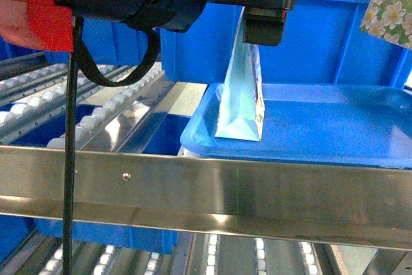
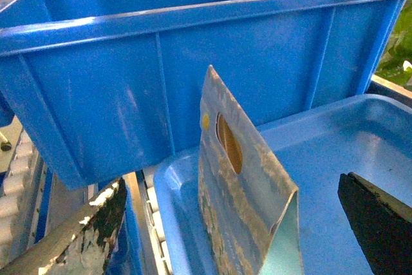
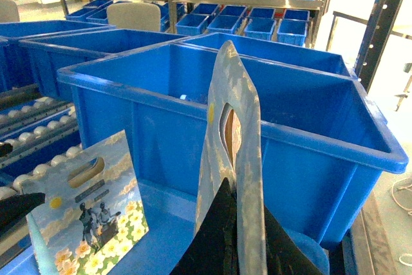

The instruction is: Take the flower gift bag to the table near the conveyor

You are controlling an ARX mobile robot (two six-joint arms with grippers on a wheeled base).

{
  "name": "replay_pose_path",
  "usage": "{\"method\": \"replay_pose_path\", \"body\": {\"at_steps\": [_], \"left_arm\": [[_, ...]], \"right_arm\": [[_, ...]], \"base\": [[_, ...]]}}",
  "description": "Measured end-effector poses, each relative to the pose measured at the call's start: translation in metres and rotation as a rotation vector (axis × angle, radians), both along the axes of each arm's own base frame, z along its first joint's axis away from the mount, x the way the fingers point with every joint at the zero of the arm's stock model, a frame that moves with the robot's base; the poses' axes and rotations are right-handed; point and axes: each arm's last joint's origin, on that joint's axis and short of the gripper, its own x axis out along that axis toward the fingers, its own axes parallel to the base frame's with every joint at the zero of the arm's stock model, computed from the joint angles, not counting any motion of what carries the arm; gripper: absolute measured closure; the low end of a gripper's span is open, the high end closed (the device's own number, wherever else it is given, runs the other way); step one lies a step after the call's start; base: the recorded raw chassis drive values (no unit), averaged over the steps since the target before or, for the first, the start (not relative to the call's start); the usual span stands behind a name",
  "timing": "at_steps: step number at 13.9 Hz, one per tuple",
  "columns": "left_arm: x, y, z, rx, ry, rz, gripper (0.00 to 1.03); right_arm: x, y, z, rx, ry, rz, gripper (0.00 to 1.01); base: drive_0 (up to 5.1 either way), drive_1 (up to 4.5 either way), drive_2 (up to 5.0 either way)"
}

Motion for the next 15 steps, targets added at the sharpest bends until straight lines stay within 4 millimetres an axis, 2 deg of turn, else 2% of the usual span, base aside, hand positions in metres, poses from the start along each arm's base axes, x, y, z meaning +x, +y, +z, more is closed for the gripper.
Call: {"method": "replay_pose_path", "body": {"at_steps": [5, 10, 13, 15], "left_arm": [[0.011, -0.012, -0.006, 0.021, 0.022, -0.006, 0.05], [0.026, -0.011, -0.018, 0.037, 0.035, 0.051, 0.05], [0.028, -0.009, -0.018, 0.031, 0.019, 0.075, 0.05], [0.028, -0.009, -0.018, 0.030, 0.020, 0.074, 0.30]], "right_arm": [[0.000, 0.000, 0.000, 0.000, 0.000, 0.000, 0.99], [0.000, 0.000, 0.000, 0.000, 0.000, 0.000, 0.99], [0.000, 0.000, 0.000, 0.000, -0.001, 0.000, 0.99], [0.000, 0.000, 0.000, 0.000, 0.001, 0.000, 0.99]], "base": [[0.0, 0.00, 0.0], [0.0, 0.00, 0.0], [0.0, 0.00, 0.0], [0.0, 0.00, 0.0]]}}
